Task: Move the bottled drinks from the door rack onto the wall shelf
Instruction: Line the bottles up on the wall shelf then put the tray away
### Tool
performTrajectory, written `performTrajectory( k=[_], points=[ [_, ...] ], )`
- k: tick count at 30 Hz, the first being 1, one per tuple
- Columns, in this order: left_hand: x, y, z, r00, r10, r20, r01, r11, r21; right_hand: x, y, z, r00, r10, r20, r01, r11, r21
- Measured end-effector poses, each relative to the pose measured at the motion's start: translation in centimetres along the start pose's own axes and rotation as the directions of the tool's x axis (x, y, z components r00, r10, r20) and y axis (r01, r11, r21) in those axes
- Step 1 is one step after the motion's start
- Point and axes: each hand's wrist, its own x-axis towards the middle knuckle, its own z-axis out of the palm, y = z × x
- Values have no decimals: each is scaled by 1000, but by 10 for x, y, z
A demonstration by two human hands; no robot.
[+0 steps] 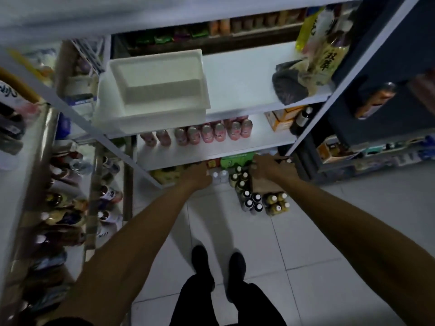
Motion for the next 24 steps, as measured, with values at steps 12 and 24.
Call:
performTrajectory(
  k=[12,24],
  points=[
    [109,-99,122,967,-102,232,122,990,-74,114,26,160,994,60,89,-74,984,163],
    [267,-168,309,937,-209,280,282,926,-253,313,81,304,979,97,177,-131,973,189]
  ],
)
